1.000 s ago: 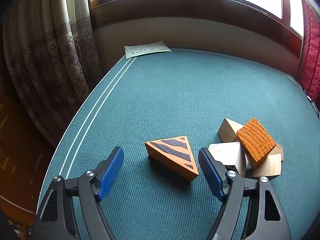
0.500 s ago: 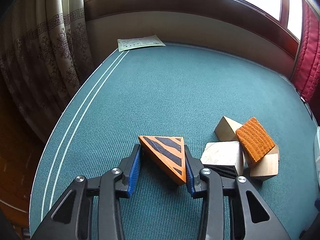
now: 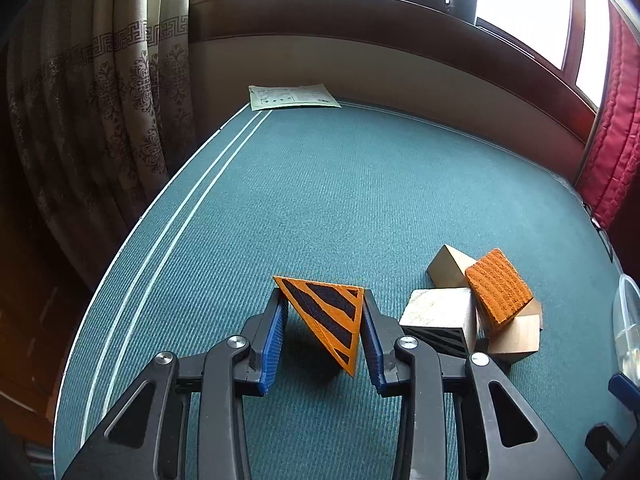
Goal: Organize rigid objects
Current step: 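Grasp the orange striped triangular block with the left tool while the right tool approaches the orange block, then lift the striped block with the left tool while the right tool grasps and lifts the orange block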
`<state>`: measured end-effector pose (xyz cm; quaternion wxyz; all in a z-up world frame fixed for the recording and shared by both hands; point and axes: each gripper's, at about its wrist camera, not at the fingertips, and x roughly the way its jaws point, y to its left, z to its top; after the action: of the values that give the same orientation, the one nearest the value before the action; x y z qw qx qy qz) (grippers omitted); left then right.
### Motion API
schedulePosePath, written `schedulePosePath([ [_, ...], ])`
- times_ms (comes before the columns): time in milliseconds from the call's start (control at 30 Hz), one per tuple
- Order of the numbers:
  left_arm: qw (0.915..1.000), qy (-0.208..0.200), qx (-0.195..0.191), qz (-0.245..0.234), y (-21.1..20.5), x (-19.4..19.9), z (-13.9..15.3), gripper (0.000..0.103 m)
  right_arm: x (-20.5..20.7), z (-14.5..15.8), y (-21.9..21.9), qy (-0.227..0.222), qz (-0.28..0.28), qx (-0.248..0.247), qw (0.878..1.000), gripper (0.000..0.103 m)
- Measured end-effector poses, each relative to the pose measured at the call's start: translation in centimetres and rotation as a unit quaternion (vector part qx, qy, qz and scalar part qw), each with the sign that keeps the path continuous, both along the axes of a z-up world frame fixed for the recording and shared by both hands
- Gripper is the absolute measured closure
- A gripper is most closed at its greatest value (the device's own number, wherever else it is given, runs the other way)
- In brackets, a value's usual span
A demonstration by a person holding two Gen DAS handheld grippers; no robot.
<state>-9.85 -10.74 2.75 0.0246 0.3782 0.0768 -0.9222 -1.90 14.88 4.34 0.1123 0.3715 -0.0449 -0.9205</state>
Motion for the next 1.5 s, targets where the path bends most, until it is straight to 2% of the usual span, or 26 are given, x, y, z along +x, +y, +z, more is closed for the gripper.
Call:
schedulePosePath([
  [333, 0.9995, 0.024, 0.015, 0.011, -0.6, 1.2, 0.9, 0.068, -4.1, 1.4, -3.5, 0.027, 0.033, 0.008, 0.999, 0.015],
  [500, 0.9994, 0.028, 0.021, 0.008, -0.7, 1.4, 0.9, 0.068, -6.7, 1.0, -5.3, 0.029, 0.071, 0.026, 0.997, 0.032],
  [733, 0.9992, 0.031, 0.026, 0.005, -0.8, 1.4, 1.0, 0.068, -9.3, 0.7, -7.2, 0.018, 0.111, 0.03, 0.993, 0.035],
  [933, 0.9991, 0.034, 0.026, 0.002, -0.5, 1.5, 1.1, 0.068, -10.8, -0.6, -7.9, -0.004, 0.121, 0.042, 0.992, 0.044],
  [1033, 0.9991, 0.034, 0.025, 0.0, -0.4, 1.5, 1.2, 0.068, -10.9, -0.7, -8.1, -0.005, 0.127, 0.038, 0.991, 0.051],
  [1067, 0.9991, 0.034, 0.025, 0.0, -0.4, 1.6, 1.2, 0.068, -10.9, -0.6, -8.2, -0.005, 0.129, 0.04, 0.991, 0.059],
  [1233, 0.9991, 0.033, 0.027, 0.001, -0.4, 1.6, 1.2, 0.068, -10.1, -0.5, -8.4, -0.001, 0.132, 0.045, 0.99, 0.059],
  [1500, 0.9986, 0.042, 0.032, -0.006, -0.2, 2.0, 1.5, 0.068, -7.5, 0.9, -6.6, 0.003, 0.114, 0.006, 0.993, 0.059],
])
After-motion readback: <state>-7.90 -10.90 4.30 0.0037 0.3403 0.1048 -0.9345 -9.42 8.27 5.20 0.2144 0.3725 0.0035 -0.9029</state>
